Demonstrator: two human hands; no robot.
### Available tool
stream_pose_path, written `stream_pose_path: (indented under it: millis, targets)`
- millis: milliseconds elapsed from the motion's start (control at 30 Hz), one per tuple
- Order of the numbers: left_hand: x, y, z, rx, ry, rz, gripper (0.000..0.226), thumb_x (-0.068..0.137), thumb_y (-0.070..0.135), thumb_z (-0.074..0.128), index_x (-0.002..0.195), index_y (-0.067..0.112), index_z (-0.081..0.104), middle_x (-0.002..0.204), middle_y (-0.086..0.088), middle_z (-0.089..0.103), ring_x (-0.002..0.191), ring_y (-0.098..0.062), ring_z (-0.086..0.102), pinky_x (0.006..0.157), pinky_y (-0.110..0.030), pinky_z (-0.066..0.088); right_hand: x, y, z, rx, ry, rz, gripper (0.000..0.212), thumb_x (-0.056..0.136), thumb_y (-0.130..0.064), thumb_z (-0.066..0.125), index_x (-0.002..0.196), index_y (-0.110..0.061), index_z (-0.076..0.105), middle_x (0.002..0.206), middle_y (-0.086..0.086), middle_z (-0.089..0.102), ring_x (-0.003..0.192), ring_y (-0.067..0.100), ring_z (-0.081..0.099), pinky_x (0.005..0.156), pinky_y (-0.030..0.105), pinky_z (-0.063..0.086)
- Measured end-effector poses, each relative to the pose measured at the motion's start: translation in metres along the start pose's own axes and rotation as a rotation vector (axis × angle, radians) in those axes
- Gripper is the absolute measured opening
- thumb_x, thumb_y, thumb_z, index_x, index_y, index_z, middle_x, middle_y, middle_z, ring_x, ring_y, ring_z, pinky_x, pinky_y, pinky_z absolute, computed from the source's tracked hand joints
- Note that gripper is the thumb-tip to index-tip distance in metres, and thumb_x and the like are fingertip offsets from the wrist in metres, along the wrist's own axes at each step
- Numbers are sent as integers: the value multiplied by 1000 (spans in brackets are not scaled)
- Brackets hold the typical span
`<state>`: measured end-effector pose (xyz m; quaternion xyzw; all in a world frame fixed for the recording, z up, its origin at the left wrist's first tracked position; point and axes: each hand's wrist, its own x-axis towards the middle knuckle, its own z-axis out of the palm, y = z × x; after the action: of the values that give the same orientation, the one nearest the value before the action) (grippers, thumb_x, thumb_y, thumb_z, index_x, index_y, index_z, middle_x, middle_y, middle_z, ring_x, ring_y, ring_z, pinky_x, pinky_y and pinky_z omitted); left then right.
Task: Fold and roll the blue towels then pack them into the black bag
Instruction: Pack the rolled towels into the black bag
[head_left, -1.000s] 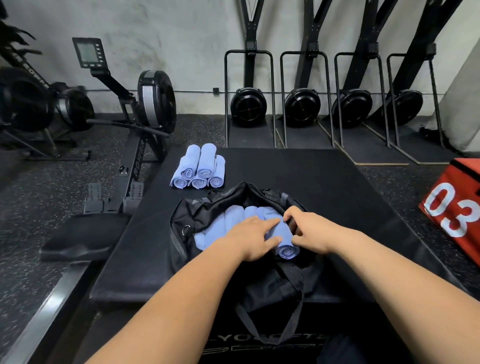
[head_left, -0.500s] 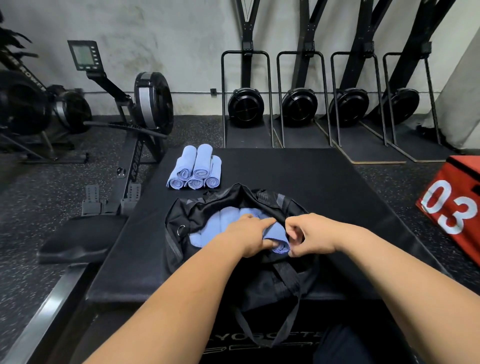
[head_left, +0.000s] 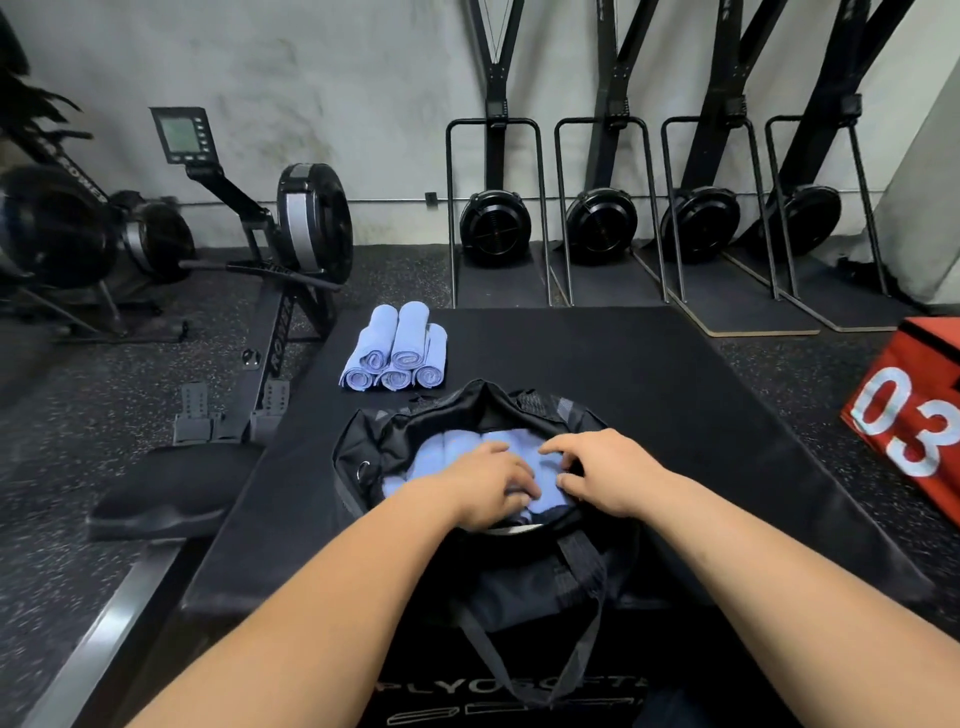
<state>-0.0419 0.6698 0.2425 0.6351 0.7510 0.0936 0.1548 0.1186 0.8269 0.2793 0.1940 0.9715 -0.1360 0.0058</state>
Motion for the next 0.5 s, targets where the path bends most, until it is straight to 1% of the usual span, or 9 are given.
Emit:
stream_pose_path:
  millis: [33,67,100,133,200,233,300,400,500]
  targets:
    - [-2,2,6,53,-7,32,27,104,30,58,125,28,76,139,3,65,134,-14,52,129,-39,11,3,-3,2,-1,-15,19,47,92,-40,67,138,-46,59,115,-15,70,110,14,63,91,31,51]
    - [-4,2,10,77,-5,51,28,104,32,57,125,31,75,142,3,61,137,-13,49,129,-39,5,5,-6,3,-25,-42,25,45,93,-43,66,137,-46,59,117,-12,68,113,16,62,92,32,51]
    - [-5,3,11,70,8,64,27,104,33,57,123,34,76,142,3,60,137,-12,48,129,-38,4,6,-7,5,-72,-72,21,42,94,-47,65,136,-47,60,119,-9,63,116,18,61,93,34,50]
    - [-8,6,8,41,38,65,25,103,33,59,120,35,77,141,4,60,136,-12,47,129,-37,8,6,-10,6,-122,-98,16,39,96,-51,64,134,-48,61,117,-6,57,117,20,59,93,34,49]
    - [-12,5,2,-40,128,24,22,98,31,62,111,36,80,134,7,64,130,-14,50,123,-38,25,4,-13,12,-175,-107,18,35,95,-57,63,129,-49,64,111,-7,46,113,21,60,87,33,44]
    - [-14,3,-1,-65,176,-15,23,96,32,61,110,35,80,131,8,65,127,-15,52,118,-40,32,4,-14,13,-185,-97,16,33,94,-58,65,126,-48,66,109,-8,45,109,20,59,84,32,41]
    - [-21,-3,-7,-49,237,-79,29,92,35,58,114,35,76,130,9,65,125,-19,54,112,-43,40,5,-16,14,-176,-97,1,30,90,-58,69,118,-47,70,106,-11,45,98,15,55,82,31,39]
    - [-33,-17,-17,125,276,-94,32,94,33,59,123,31,72,132,6,63,126,-24,54,111,-42,42,10,-19,6,-147,-101,-34,24,88,-58,70,109,-46,74,102,-12,52,94,13,57,82,33,48]
    - [-45,-32,-25,279,339,-50,40,92,30,66,131,23,70,142,-2,62,135,-29,50,118,-40,36,17,-22,-6,-25,-18,-40,16,89,-50,69,104,-48,75,95,-13,59,92,9,60,86,36,53]
